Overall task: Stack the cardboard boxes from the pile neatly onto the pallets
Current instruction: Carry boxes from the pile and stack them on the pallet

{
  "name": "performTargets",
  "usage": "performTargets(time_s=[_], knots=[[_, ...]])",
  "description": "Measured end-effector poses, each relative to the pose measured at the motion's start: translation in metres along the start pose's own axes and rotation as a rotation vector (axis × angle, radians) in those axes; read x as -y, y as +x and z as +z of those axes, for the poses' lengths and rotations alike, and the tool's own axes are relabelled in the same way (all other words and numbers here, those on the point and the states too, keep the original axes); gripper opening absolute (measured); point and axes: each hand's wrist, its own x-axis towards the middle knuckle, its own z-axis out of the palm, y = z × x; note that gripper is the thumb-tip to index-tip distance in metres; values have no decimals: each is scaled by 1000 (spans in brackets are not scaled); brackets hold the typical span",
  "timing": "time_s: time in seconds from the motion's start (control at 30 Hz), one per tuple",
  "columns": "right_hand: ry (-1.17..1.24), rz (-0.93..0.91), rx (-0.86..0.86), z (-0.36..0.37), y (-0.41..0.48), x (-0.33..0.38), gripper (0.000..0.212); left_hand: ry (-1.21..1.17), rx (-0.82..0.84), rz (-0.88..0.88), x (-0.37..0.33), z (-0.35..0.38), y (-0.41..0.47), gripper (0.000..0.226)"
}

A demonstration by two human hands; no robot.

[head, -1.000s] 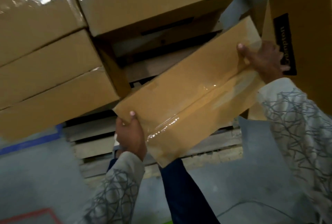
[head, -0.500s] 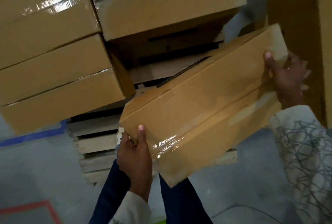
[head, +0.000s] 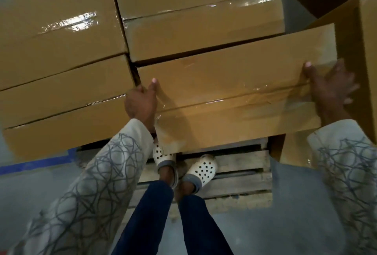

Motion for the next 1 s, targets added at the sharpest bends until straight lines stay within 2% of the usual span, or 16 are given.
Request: performTargets(time_s=[0.23,0.33,0.47,0.73,0.9,1.0], knots=[[-11,-62,78,59,0,17,97,-49,-109,-49,14,14,68,63],[19,-79,108,75,-6,17,87,-43,-117,-63,16,13,83,51],[104,-79,109,89,-3,14,85,-37,-104,-60,21,11,98,45],[248,-29,222,139,91,-45,117,24,-106,-10,29,20,114,33],[285,-13,252,157,111,-62,118,53,-127,18,33,24,116,34],[242,-13,246,149,91,-46,124,81,-141,26,33,29,112,32]])
